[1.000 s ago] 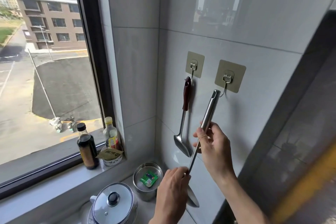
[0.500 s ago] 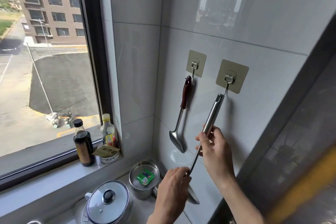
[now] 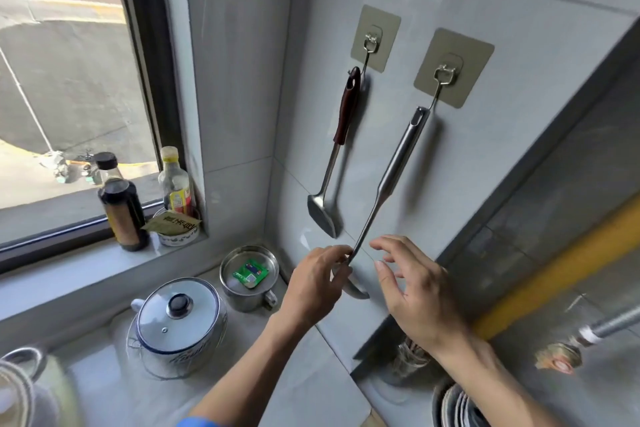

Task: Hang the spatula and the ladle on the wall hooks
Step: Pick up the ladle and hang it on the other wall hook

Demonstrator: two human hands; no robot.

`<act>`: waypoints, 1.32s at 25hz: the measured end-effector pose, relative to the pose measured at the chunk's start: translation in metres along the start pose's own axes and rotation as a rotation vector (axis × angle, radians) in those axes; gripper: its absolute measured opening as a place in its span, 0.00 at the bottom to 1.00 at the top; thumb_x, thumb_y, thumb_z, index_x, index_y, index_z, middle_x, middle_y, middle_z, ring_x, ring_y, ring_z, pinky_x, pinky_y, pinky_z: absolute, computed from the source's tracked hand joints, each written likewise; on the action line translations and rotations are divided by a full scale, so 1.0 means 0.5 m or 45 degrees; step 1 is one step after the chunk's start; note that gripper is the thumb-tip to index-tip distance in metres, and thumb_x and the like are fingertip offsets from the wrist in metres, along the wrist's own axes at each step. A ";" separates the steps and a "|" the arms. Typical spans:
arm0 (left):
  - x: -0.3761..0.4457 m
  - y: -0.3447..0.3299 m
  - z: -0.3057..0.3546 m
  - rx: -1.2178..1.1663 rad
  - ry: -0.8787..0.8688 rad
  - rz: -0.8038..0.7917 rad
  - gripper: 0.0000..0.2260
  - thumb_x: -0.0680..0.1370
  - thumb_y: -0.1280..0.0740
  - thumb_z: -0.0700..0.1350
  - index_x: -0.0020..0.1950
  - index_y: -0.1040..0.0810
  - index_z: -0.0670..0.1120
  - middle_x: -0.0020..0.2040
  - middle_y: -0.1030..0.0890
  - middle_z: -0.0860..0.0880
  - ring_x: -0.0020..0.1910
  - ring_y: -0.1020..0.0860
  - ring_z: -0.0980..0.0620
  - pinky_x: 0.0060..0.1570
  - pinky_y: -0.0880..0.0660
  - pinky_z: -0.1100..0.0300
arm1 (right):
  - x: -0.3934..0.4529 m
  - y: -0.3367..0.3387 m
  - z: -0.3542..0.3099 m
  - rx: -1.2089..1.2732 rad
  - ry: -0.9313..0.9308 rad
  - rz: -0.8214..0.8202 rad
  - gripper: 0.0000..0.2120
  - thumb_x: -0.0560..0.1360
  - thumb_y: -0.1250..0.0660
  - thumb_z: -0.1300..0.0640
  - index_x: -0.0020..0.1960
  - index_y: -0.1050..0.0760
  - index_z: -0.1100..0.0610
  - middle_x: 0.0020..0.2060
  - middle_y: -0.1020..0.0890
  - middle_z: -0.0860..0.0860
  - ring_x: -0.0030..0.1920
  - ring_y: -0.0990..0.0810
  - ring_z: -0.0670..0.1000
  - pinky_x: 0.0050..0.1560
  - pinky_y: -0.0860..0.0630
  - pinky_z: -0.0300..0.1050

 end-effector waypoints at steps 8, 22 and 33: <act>0.030 0.050 -0.035 0.122 0.032 0.145 0.17 0.74 0.36 0.39 0.61 0.25 0.51 0.60 0.21 0.52 0.59 0.26 0.50 0.59 0.26 0.53 | 0.072 -0.022 -0.033 -0.716 0.742 0.020 0.15 0.77 0.47 0.64 0.52 0.22 0.58 0.52 0.16 0.54 0.58 0.21 0.59 0.62 0.29 0.53; 0.132 0.052 -0.059 0.297 0.020 -0.011 0.40 0.66 0.40 0.33 0.77 0.48 0.49 0.78 0.41 0.45 0.75 0.42 0.45 0.71 0.35 0.45 | 0.102 -0.110 0.010 -1.163 1.024 -0.052 0.16 0.76 0.47 0.66 0.46 0.21 0.59 0.43 0.16 0.55 0.55 0.18 0.61 0.71 0.32 0.60; 0.125 0.042 -0.074 0.183 -0.037 -0.092 0.44 0.64 0.41 0.31 0.77 0.52 0.50 0.79 0.47 0.46 0.78 0.49 0.51 0.75 0.41 0.52 | 0.105 -0.116 0.017 -1.176 1.096 0.010 0.13 0.75 0.45 0.68 0.42 0.23 0.59 0.37 0.18 0.55 0.50 0.17 0.60 0.70 0.30 0.59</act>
Point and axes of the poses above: each hand's wrist, its own x-axis towards the middle knuckle, its own y-axis out of the back of the hand, z = x × y, the point moved 4 cm from there along x, towards the middle knuckle
